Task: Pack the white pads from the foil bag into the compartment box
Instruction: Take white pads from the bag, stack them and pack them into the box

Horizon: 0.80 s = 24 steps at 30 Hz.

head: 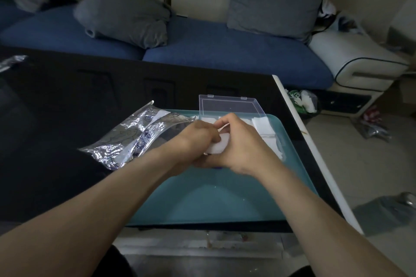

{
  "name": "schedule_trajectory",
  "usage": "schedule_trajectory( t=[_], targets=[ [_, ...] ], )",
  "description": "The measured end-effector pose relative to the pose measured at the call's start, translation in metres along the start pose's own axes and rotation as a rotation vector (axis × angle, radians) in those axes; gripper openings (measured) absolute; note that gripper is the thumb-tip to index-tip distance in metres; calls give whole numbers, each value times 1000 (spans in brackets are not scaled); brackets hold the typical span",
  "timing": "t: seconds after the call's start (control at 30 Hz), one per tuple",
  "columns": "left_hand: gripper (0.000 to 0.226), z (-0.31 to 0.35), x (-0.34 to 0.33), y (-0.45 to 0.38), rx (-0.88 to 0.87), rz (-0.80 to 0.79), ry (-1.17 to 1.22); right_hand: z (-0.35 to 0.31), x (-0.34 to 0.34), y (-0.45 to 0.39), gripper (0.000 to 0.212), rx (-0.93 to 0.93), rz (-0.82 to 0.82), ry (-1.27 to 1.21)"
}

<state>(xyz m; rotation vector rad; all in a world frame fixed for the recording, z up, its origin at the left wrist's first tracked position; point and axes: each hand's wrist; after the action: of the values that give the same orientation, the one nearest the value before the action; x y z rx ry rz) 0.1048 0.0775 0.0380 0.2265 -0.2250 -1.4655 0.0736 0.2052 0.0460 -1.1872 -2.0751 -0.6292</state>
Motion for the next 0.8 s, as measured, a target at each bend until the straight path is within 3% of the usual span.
schedule_trajectory(
  t=[0.03,0.1,0.17,0.23,0.37,0.47,0.53,0.63,0.8],
  targets=[
    [19,1,0,0,-33,43,4,3,3,1,78,-39,-89,-126],
    [15,2,1,-2,-82,121,23,10,11,3,61,-87,-241,-499],
    [17,1,3,-5,-125,141,-41,14,16,1,49,-187,-252,-837],
    [17,-2,4,-6,-167,128,-119,19,18,-4,48,-243,-150,-934],
    [14,-4,2,-7,-348,103,-319,29,23,-14,24,-238,41,-939],
    [21,-7,0,-10,-389,112,-337,31,28,-18,25,-183,108,-1029],
    [28,-9,-3,-13,-395,126,-348,37,35,-20,28,-140,165,-983],
    [29,-15,-6,-17,-502,109,-571,63,56,-23,36,-173,274,-676],
    [29,-29,-14,-27,-656,-77,-977,100,59,-25,41,-300,141,-246]
  ],
)
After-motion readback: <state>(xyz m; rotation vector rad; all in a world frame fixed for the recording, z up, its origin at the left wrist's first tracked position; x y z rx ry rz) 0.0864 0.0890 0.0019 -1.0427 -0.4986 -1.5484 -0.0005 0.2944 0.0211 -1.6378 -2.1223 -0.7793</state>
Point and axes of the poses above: each hand's wrist, its own y-axis away from the middle knuckle, its own x-axis out of the back of the hand, z = x × y, and after that the axes turned 1 degree about -x, right-handed
